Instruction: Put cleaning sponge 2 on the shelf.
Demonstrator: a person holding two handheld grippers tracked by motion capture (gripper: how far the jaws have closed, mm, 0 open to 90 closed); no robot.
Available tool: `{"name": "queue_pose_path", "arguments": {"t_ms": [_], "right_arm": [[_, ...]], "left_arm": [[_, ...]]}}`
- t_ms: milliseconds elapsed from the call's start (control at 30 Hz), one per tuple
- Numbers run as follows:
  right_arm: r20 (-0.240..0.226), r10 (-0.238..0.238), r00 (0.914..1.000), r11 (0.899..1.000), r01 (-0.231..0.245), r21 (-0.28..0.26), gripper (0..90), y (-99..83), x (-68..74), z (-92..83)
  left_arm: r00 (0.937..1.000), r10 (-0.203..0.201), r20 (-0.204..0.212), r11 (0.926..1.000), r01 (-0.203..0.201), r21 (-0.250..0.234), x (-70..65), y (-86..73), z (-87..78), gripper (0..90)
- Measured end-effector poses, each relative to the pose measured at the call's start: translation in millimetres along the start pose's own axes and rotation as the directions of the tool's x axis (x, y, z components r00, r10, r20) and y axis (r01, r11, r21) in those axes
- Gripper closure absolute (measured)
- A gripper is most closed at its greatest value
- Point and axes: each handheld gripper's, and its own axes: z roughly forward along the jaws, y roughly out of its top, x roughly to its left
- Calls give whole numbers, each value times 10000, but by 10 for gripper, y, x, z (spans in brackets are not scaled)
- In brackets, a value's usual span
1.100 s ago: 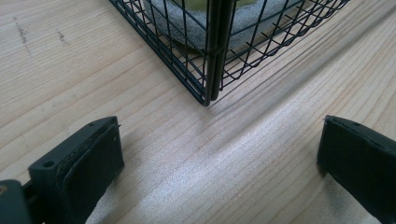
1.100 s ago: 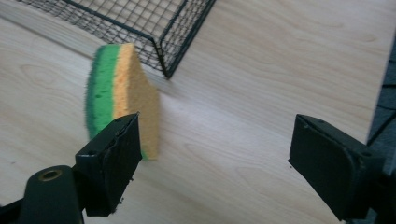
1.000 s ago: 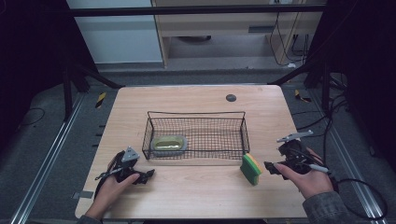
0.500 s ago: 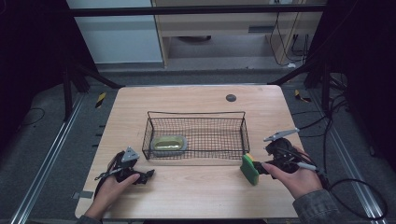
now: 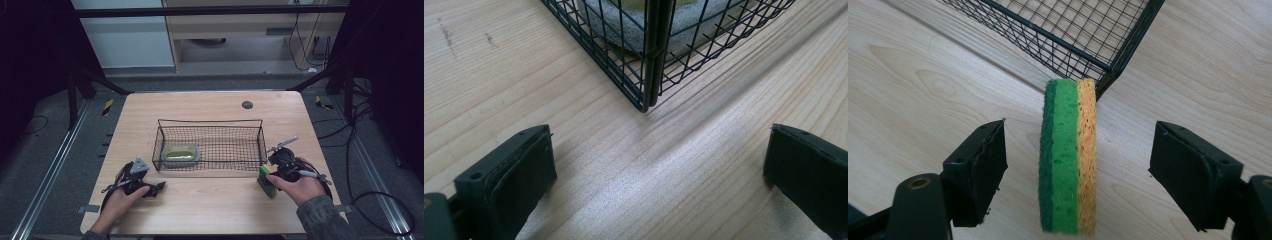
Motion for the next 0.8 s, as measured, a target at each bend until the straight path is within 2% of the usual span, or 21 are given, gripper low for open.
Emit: {"name": "queue_pose_path", "arguments": {"t_ms": [167,333,800], "right_arm": [[81,130,9999,9994,-133,308,247,10,-9,137],[57,151,9999,9982,-154,577,311,0,-3,254],[-211,-65,9998,9948,86,1017,476,-2,9,333]], "left_arm": [[10000,5,0,10000,-5,1,1,1,1,0],[10000,26,9,10000,-26,6,4,4,3,0],[10000,63,2,10000,-63,5,8,7,5,0]]}}
